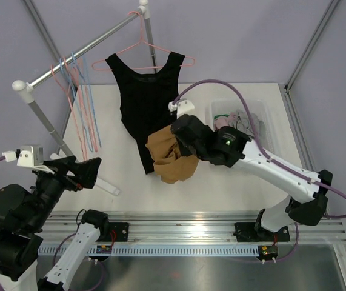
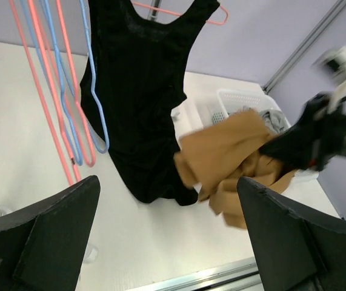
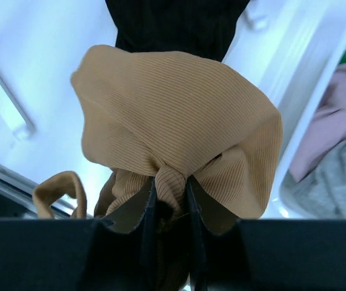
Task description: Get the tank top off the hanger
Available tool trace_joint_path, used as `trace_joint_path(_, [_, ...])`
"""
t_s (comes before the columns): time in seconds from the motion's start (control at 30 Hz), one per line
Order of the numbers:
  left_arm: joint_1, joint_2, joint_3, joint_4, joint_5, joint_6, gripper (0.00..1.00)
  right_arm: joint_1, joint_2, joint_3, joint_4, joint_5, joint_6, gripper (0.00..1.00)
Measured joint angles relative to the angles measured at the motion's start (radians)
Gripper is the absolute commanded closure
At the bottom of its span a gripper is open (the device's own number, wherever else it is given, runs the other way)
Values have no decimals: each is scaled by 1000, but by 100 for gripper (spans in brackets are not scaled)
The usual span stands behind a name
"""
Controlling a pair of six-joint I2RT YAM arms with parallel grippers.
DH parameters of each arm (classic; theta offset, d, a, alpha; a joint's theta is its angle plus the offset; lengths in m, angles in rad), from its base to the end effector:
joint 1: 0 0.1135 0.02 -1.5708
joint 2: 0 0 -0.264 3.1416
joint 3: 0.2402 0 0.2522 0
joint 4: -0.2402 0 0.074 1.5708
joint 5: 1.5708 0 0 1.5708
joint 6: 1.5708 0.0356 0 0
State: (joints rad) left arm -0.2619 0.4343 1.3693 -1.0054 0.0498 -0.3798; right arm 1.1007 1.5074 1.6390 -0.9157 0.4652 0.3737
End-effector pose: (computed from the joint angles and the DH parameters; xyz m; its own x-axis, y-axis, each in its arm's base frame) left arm -0.0130 0.0017 0.4496 -0.1767 -0.3360 -0.9251 0.2595 0.8908 -0.3731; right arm 0.1561 0.2720 0.3939 -0.5362 -0.3350 -0.7748 -0.4911 0.8704 -0.0365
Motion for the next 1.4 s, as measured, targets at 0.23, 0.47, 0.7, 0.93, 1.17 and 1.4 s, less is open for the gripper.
trace_joint_path(0.23, [0, -15, -34, -12, 0, 14, 1, -2, -2, 330, -174, 142, -69, 100])
trace_joint_path(0.47, [0, -28, -34, -20, 0, 14, 1, -212, 31, 632, -285, 191, -161, 100])
trace_joint_path(0.7, [0, -34, -3, -48, -5, 9, 1, -431, 33, 593, -275, 145, -238, 100])
trace_joint_path(0.93, [0, -34, 1, -47, -3, 8, 1, -613, 74, 479, -172, 71, -277, 100])
trace_joint_path(1.17, [0, -32, -21, -42, -1, -14, 1, -747, 92, 96, 24, -17, -260, 100])
trace_joint_path(1.4, [0, 28, 8, -36, 19, -47, 1, -835, 251, -107, 132, -108, -199, 82])
